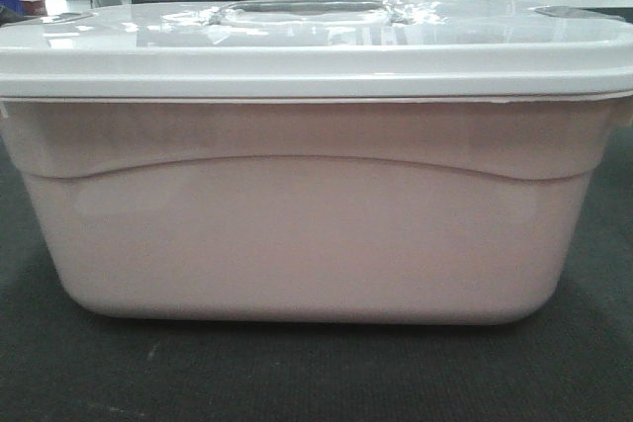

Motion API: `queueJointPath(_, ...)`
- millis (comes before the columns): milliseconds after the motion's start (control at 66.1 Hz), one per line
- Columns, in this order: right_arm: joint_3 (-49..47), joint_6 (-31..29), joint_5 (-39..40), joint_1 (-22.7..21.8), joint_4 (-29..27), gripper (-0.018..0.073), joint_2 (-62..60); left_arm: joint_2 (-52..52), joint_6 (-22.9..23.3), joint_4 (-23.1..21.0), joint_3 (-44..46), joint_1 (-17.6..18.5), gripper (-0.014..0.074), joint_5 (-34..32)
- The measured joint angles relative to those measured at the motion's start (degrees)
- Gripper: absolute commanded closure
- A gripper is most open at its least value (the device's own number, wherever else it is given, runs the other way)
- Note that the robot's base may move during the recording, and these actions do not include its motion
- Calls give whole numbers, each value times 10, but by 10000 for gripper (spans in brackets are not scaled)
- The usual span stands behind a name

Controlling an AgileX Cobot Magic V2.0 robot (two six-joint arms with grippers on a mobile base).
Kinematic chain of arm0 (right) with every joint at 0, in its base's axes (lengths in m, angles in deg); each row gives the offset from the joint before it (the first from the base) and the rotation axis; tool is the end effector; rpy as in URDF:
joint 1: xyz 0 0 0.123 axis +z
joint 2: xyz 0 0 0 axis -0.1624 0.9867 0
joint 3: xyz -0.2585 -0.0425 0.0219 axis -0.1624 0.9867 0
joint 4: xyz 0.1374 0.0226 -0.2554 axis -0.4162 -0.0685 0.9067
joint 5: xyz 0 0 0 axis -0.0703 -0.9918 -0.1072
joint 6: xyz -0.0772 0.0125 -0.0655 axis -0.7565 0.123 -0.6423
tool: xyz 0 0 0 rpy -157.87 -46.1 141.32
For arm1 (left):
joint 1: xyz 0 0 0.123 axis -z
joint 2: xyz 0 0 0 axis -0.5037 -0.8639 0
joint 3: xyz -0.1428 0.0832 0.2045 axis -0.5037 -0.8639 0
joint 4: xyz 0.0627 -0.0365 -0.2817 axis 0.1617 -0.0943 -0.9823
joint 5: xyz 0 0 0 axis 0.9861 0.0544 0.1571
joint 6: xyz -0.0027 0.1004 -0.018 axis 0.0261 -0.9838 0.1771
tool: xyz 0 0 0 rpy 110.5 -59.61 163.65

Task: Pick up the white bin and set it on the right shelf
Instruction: 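Close both grippers on the lid tabs at the bin's two ends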

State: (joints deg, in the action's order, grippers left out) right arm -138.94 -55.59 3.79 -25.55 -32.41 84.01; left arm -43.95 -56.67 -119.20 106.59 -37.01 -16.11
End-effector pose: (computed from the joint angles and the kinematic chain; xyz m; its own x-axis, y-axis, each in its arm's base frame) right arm 0.3135 -0.0178 0.2827 -0.9065 0.1641 -0.3891 -0.1205 0.7826 0.6107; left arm 0.3356 -0.0453 0.2669 -0.9032 -0.0725 -0.4230 0.2997 0.5991 -0.7425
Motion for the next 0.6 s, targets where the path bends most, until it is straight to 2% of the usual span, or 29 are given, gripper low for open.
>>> queueJointPath(136, 12, 0, 3, 13, -4, -74, 0, 0, -13, -1, -4, 0, 155, 0)
queueJointPath(363, 26, 0, 3, 57, -55, -74, 26, -8, -21, -1, -5, 0, 155, 0)
queueJointPath(605, 27, -22, 12, 61, -113, -74, 74, -16, -24, -3, -6, 12, 155, -5)
